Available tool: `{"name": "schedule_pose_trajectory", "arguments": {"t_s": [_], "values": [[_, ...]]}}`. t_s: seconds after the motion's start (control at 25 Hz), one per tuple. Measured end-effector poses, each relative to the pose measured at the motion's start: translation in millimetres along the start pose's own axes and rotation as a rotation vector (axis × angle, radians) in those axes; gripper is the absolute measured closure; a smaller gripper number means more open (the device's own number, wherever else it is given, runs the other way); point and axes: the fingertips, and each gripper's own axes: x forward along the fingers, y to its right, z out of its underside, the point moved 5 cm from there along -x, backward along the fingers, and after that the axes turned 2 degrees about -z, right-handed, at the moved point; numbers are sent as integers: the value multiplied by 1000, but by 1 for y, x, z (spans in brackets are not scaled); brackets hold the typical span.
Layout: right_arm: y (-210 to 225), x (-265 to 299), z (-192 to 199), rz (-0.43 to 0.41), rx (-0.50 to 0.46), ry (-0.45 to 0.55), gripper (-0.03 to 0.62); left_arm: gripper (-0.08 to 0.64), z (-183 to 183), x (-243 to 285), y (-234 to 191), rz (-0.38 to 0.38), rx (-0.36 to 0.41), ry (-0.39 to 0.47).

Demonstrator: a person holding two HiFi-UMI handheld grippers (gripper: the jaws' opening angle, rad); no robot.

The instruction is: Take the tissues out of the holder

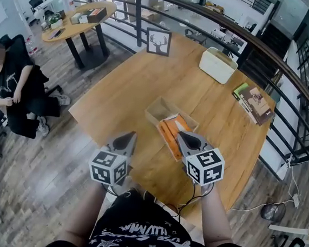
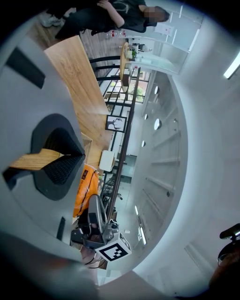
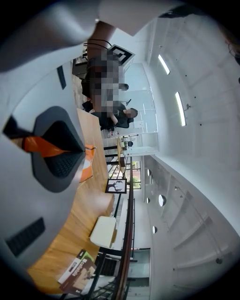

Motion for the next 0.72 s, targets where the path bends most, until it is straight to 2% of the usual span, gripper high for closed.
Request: {"name": "schedule_pose_trajectory", "arguments": {"t_s": [0.2, 0.44, 0.72], "values": [[-4, 3, 8, -20, 52, 7, 575, 548, 4, -1, -3, -2, -1, -11], [-22, 1, 24, -21, 35, -30, 575, 548, 16, -10, -3, 13, -28, -1], [-68, -13, 30, 1, 14, -33, 575, 548, 46, -66, -9, 8, -72, -4]]}}
